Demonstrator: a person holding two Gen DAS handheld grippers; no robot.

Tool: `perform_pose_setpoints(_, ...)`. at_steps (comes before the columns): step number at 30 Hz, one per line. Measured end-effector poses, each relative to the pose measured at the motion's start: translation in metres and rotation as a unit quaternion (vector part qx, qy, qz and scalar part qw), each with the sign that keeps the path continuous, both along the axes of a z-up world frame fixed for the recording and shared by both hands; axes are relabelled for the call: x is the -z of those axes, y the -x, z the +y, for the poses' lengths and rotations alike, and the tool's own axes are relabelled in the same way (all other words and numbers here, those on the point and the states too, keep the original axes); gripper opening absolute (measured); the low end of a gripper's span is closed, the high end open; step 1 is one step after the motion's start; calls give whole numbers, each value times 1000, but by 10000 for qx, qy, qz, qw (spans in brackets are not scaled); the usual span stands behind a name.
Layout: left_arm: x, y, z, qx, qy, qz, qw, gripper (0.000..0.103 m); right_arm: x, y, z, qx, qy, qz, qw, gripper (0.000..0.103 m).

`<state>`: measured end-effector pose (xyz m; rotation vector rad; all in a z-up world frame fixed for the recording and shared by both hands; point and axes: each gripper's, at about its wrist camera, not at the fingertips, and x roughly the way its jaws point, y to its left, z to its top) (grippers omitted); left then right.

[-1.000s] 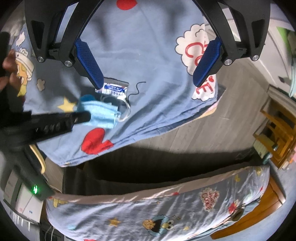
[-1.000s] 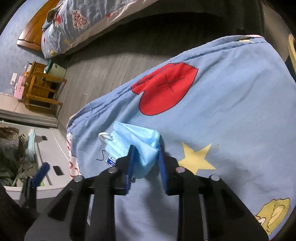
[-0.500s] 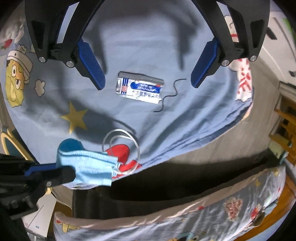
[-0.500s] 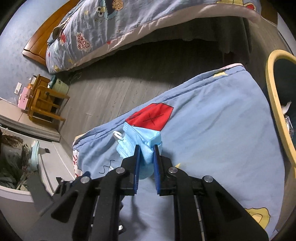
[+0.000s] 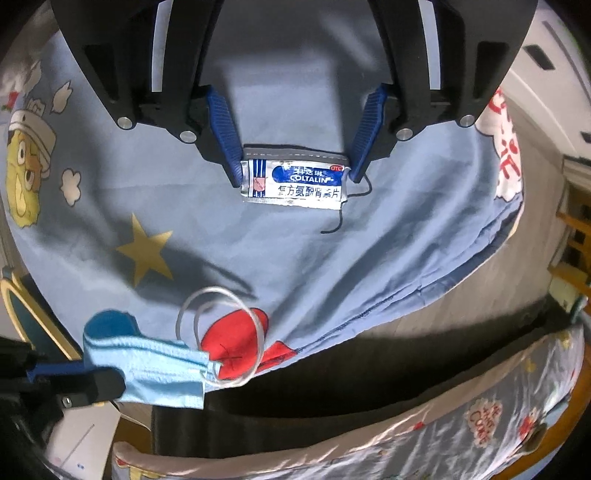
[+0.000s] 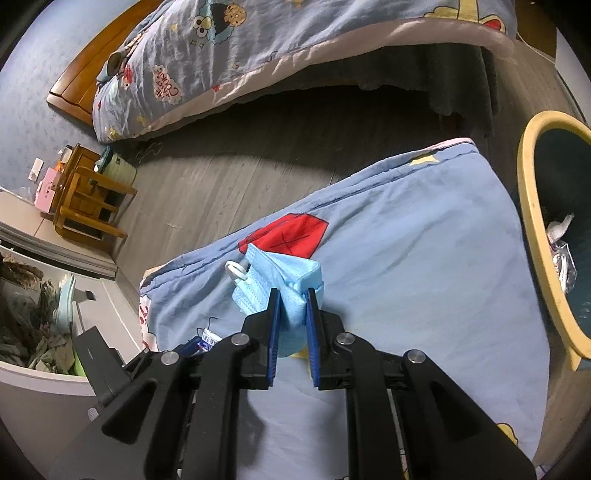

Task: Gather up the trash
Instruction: 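Carry the blue mask and small white box over the bin with both grippers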

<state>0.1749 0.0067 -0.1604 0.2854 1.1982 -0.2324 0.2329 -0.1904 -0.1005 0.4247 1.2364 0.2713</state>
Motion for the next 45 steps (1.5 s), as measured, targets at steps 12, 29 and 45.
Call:
perform_pose_setpoints(12,-37,19,-13,159,26,-429,9989,59,-35,18,-18,80,223,-277,9993,13)
perform_pose_setpoints(29,-81,31,-85,643,403,-1010,9920,59,-68,52,-119,498,387,-627,9960,13)
perform_pose_setpoints(45,-85,58,-207,1543,766,-987,9801,59,-65,67,-233,1272,349,-703,9888,13)
